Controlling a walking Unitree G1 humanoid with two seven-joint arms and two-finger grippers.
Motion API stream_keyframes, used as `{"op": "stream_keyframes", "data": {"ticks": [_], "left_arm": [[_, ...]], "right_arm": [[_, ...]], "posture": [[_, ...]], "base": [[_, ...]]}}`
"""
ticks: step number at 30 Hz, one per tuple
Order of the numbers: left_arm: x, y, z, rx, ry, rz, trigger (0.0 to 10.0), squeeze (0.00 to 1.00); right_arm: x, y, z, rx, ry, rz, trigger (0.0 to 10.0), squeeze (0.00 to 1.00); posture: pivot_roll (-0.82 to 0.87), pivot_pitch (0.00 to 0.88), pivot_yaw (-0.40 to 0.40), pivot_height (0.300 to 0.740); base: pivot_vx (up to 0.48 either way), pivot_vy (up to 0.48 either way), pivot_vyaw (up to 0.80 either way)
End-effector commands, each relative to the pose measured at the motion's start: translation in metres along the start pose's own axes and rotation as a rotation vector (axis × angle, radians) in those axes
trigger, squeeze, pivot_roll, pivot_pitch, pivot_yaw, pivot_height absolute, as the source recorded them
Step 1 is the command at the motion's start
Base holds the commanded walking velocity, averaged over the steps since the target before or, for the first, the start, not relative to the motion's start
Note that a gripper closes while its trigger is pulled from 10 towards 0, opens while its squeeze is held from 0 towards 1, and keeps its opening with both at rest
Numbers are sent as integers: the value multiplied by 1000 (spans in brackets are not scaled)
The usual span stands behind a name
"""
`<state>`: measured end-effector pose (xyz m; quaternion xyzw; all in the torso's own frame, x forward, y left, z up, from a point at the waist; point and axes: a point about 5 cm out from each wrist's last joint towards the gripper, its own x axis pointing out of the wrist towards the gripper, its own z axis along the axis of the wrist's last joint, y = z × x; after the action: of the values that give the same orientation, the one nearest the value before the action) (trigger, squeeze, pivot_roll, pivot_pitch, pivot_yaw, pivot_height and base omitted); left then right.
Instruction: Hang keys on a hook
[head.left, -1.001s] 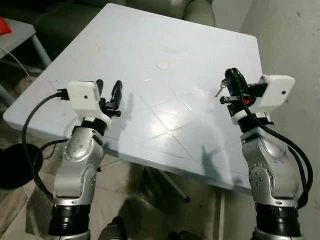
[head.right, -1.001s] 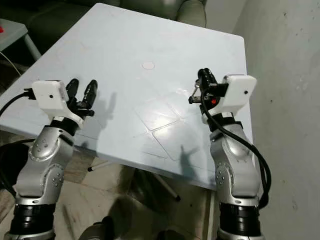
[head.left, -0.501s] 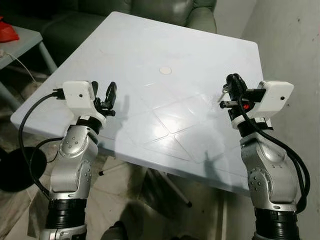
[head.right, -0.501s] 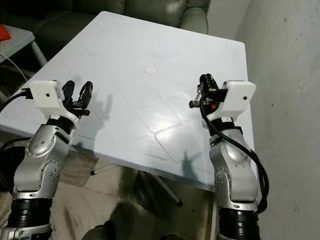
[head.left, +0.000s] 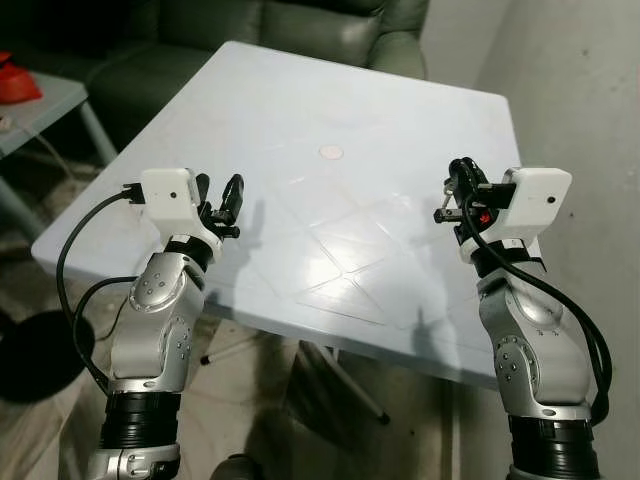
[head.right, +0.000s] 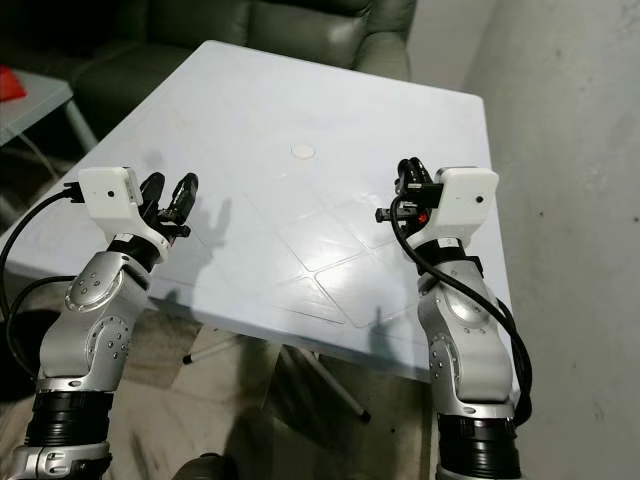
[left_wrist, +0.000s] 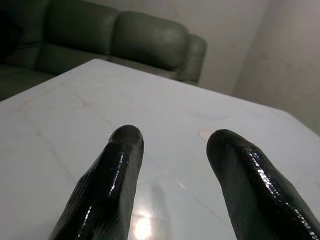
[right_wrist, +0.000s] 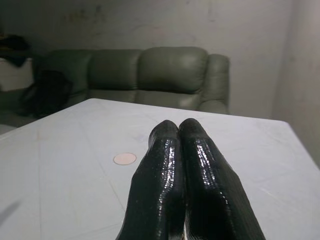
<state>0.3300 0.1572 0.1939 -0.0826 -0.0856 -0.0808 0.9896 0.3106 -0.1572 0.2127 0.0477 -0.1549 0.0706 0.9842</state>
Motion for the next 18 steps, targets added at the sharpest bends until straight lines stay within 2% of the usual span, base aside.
{"op": "stream_keyframes", "data": {"ticks": [1,6,18], "left_arm": [[2,0,-1,-4,6,-4,10000,0],[3,0,0,-14,2,6,10000,0],[2,-2,0,8,-18,-1,10000,0]], "right_arm": [[0,0,-2,0,13,1,10000,0],[1,0,-2,-2,14,4,10000,0],[1,1,-2,-6,20,16,10000,0]], "posture": [[-51,62,-47,740],[-52,56,-50,740],[-52,39,-60,740]], "base": [[0,476,-781],[0,448,-780],[0,0,-776]]}}
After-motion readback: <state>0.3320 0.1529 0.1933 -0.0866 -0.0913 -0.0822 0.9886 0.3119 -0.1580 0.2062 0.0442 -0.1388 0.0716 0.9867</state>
